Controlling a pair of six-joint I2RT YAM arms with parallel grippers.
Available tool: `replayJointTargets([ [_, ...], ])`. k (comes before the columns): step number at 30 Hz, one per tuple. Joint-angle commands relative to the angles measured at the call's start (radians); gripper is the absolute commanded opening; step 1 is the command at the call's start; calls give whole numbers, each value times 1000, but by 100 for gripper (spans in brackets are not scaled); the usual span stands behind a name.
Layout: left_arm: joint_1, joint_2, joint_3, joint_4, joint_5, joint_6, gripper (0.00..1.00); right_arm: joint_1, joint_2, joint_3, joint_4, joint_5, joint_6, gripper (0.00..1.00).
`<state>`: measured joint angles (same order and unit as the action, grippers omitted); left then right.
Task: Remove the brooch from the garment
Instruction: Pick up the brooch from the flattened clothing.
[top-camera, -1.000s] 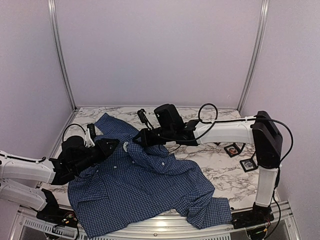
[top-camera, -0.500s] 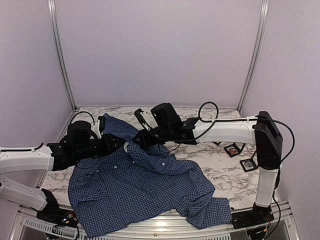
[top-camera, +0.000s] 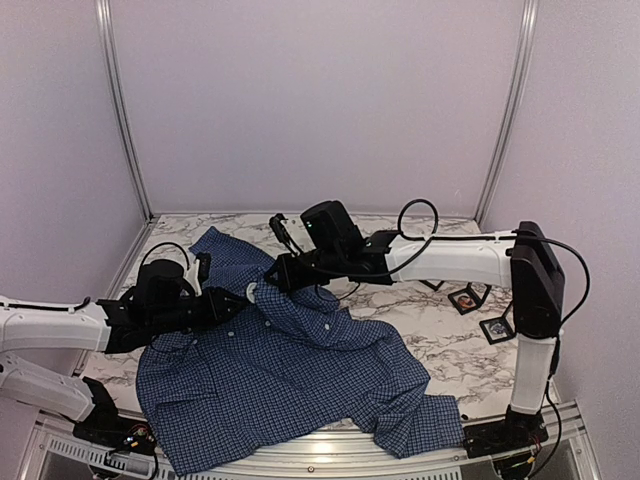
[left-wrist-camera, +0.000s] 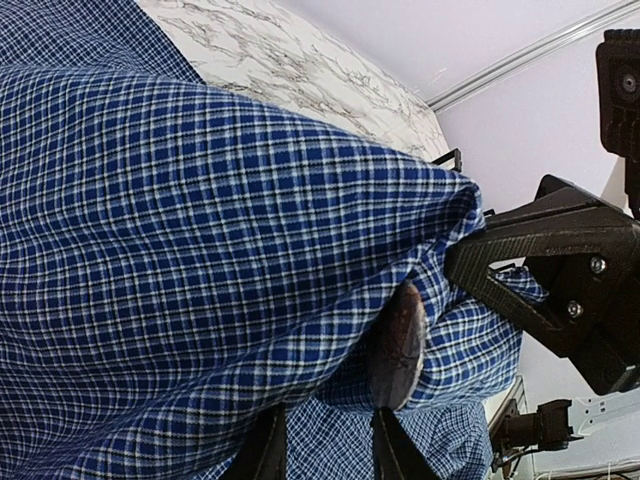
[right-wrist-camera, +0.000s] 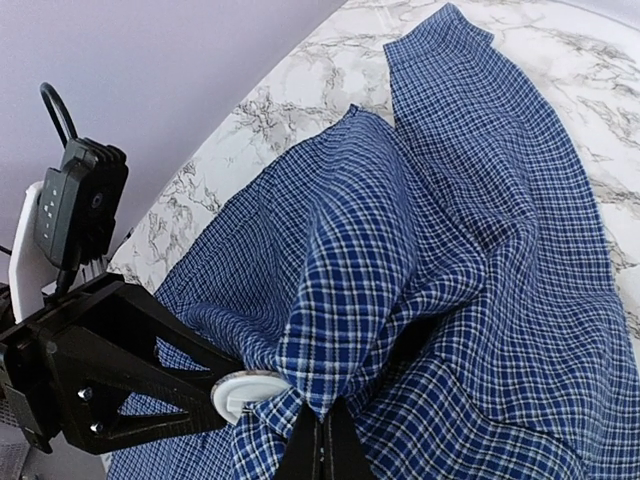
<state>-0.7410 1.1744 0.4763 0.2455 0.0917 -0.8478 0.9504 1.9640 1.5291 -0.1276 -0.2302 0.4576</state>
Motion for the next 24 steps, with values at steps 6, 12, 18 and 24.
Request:
replayJointTargets([
  [6,-50,37,-38,186,-59,-30,30,-14,24,49,11,-33,47,0],
  [12,-78,67,-46,219,-84,-44,27,-17,26,46,12,-35,57,0],
  [18,-94,52,-65,210,-129,-48,23,-22,27,45,10,-33,61,0],
  [24,-106,72,-75,247,-155,-43,23,-22,32,58,8,-45,66,0],
])
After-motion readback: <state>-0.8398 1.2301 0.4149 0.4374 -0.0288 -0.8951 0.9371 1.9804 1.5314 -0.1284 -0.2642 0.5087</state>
